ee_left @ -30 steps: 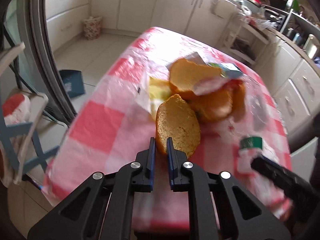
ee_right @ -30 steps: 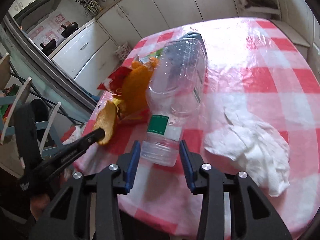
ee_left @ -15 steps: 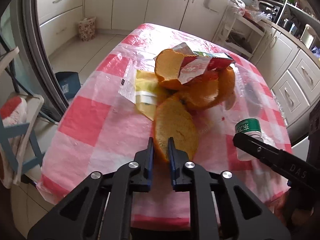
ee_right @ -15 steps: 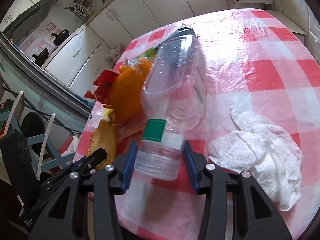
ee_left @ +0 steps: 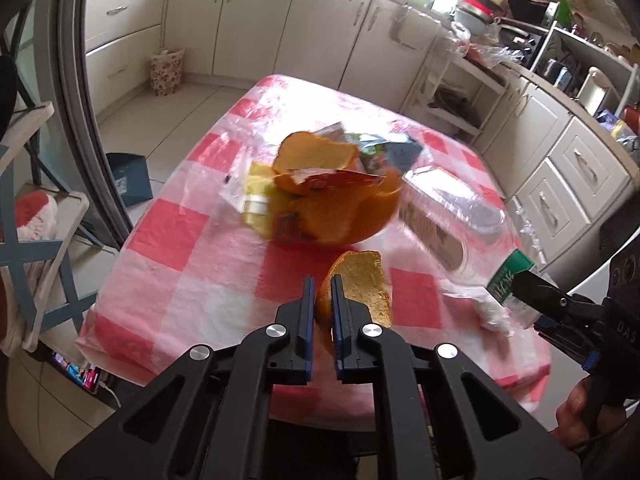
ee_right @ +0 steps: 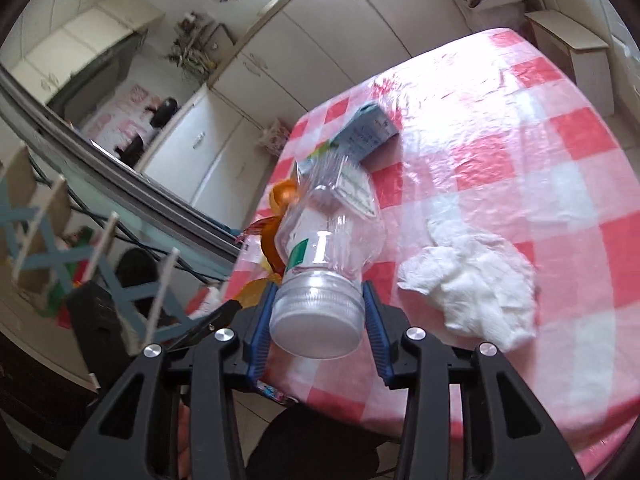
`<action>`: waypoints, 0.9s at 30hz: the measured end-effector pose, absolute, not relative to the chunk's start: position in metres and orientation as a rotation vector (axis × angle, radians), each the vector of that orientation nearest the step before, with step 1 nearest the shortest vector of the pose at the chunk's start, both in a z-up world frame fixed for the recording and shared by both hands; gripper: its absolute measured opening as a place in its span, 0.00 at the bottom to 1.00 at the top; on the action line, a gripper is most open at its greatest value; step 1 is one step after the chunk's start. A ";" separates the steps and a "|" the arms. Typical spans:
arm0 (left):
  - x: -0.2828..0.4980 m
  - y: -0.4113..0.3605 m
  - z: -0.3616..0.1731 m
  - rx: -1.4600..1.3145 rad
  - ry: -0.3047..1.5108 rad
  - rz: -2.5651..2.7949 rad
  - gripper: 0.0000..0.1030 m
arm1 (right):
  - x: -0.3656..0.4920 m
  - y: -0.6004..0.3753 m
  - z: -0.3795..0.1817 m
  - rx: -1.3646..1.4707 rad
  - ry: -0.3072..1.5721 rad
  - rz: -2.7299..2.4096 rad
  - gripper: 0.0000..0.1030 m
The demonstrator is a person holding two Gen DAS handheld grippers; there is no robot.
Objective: Collect trash
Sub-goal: 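Carry peel and bottle to the yellow bucket while both tools open to drop them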
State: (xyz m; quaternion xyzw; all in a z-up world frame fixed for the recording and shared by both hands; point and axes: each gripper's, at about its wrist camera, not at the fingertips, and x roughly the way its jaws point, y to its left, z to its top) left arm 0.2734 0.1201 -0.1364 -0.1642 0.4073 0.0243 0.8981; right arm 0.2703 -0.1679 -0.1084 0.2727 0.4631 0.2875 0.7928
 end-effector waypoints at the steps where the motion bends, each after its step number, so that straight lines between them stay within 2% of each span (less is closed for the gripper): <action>1: 0.272 0.115 -0.131 -0.339 0.831 0.040 0.07 | 0.269 -0.172 -0.105 0.596 0.984 0.617 0.40; 9: 0.273 0.067 -0.103 -0.323 0.796 -0.054 0.07 | 0.249 -0.223 -0.081 0.662 0.887 0.572 0.40; 18: 0.275 -0.003 -0.098 -0.285 0.807 -0.171 0.07 | 0.216 -0.302 -0.072 0.680 0.803 0.360 0.40; 27: 0.274 -0.113 -0.105 -0.200 0.846 -0.353 0.07 | 0.161 -0.373 -0.077 0.514 0.766 0.004 0.40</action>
